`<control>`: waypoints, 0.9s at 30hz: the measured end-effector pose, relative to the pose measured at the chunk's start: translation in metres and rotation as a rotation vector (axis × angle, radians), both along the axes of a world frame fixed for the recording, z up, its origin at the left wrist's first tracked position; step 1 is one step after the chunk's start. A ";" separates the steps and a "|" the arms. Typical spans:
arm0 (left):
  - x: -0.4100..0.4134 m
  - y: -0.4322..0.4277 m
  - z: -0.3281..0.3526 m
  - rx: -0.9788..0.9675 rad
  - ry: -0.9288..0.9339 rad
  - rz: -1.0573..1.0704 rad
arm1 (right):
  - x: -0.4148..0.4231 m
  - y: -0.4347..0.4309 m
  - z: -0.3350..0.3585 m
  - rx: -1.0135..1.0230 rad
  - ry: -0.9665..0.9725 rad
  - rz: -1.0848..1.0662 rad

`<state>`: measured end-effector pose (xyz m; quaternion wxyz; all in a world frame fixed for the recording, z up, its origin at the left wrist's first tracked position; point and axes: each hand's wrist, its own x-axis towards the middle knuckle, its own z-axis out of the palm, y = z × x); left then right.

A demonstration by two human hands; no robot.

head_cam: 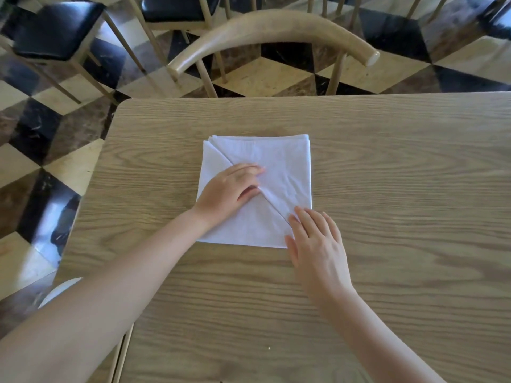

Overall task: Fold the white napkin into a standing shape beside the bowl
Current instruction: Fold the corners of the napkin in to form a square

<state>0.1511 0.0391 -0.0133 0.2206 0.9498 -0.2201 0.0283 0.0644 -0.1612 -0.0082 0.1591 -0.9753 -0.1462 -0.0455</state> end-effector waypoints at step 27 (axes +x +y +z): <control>-0.098 -0.076 -0.016 0.011 -0.177 0.013 | -0.013 -0.030 -0.001 0.102 -0.156 0.138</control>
